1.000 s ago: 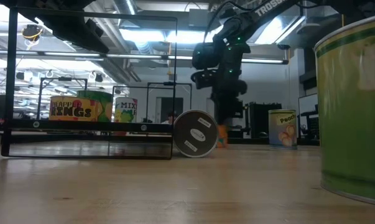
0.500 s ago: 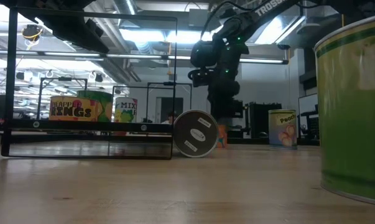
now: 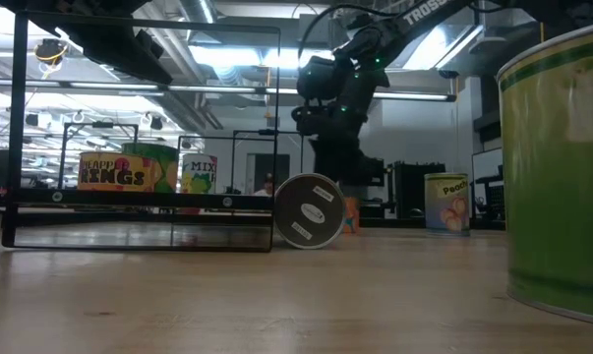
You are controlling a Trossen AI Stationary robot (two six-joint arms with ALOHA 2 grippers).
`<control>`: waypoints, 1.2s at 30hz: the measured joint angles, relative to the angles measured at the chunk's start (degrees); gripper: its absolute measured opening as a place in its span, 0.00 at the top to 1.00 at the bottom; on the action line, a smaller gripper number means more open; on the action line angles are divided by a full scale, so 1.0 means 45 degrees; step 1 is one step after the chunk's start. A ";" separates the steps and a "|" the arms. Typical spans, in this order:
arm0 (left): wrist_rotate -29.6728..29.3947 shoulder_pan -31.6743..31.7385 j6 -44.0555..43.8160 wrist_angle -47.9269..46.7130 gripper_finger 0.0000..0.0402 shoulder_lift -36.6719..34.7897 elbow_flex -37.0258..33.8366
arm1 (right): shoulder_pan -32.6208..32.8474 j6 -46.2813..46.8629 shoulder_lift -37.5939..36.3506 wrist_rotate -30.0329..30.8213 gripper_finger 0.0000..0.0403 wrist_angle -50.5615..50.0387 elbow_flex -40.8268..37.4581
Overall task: Pick and place cans onto a shelf
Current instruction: Put the small canned oranges on the shelf
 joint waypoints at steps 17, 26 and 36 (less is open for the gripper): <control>0.0000 0.0000 0.0006 -0.0001 0.90 0.0000 0.0000 | -0.0039 0.1750 0.0140 0.0893 0.50 -0.0275 -0.0005; 0.0000 0.0000 0.0006 -0.0001 0.90 0.0005 0.0000 | -0.0043 0.1588 0.0767 0.0986 0.56 -0.0233 0.0039; 0.0000 0.0000 0.0006 -0.0004 0.90 0.0004 0.0000 | -0.0039 -0.1079 0.0787 0.0840 0.97 -0.0497 0.0039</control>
